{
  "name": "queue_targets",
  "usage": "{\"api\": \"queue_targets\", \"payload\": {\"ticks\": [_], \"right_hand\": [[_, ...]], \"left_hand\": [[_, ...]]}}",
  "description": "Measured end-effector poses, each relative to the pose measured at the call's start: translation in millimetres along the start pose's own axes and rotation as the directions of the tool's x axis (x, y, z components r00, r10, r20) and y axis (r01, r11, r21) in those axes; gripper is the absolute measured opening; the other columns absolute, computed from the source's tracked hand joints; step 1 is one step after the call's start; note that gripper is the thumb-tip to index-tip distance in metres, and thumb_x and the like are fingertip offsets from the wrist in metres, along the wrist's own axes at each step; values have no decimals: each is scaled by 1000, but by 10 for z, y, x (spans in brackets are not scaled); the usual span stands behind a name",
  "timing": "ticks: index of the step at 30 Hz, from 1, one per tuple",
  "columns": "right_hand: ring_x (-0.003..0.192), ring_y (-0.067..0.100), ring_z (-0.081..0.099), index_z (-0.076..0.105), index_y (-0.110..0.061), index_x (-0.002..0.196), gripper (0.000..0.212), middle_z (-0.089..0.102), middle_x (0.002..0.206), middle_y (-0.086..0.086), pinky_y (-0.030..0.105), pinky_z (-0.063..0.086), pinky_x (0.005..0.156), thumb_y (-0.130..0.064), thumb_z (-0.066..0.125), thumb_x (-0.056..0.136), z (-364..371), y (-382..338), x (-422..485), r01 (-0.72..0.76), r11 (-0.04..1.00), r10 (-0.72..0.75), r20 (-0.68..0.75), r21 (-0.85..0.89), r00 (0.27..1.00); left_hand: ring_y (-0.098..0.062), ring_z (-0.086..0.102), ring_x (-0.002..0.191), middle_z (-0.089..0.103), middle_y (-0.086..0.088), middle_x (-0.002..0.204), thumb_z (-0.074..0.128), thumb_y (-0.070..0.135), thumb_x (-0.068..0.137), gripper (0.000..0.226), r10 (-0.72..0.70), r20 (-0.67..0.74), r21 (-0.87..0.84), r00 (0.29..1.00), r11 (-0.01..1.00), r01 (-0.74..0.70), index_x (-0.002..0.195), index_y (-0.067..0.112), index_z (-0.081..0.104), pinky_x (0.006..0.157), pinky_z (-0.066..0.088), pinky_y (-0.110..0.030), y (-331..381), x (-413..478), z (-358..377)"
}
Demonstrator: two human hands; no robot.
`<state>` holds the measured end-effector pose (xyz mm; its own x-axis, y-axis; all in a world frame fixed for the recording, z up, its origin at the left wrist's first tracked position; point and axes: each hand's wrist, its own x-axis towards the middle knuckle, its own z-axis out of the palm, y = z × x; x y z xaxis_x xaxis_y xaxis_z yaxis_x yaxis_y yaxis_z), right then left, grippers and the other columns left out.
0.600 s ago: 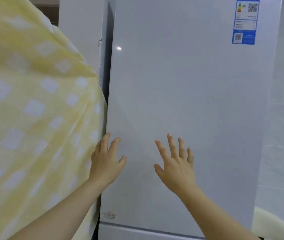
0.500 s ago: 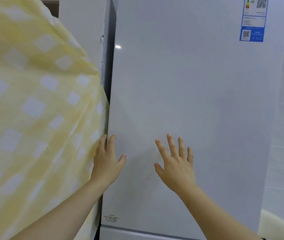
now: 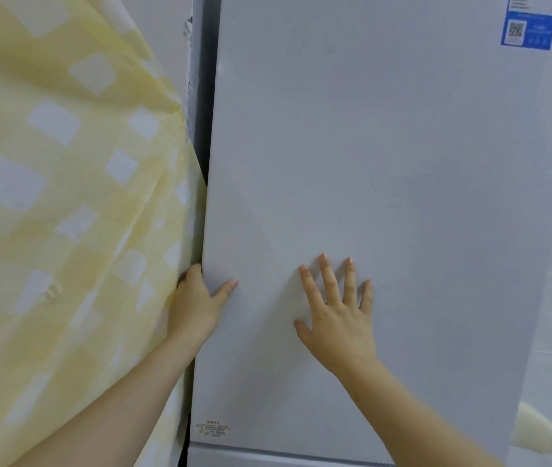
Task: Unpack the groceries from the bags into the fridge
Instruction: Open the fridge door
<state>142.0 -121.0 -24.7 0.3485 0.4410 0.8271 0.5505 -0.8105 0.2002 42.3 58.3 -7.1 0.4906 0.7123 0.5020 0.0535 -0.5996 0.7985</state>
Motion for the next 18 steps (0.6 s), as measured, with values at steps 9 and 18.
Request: {"api": "queue_targets", "payload": {"ticks": [9, 18], "right_hand": [[136, 39, 15, 32, -21, 141, 95, 24, 153, 8, 63, 29, 101, -50, 77, 62, -125, -81, 19, -66, 993, 48, 177, 102, 983], [136, 32, -34, -9, -31, 149, 74, -36, 147, -7, 54, -9, 113, -43, 40, 95, -612, -14, -189, -68, 959, -30, 337, 276, 941]], "left_hand": [[-32, 52, 115, 50, -12, 131, 66, 34, 85, 63, -69, -19, -14, 997, 998, 68, 132, 4, 39, 82, 41, -31, 130, -65, -49], [-25, 59, 95, 61, -4, 113, 72, 36, 79, 55, -88, -128, -48, 988, 995, 82, 120, 11, 46, 77, 49, -35, 206, -516, -275]]}}
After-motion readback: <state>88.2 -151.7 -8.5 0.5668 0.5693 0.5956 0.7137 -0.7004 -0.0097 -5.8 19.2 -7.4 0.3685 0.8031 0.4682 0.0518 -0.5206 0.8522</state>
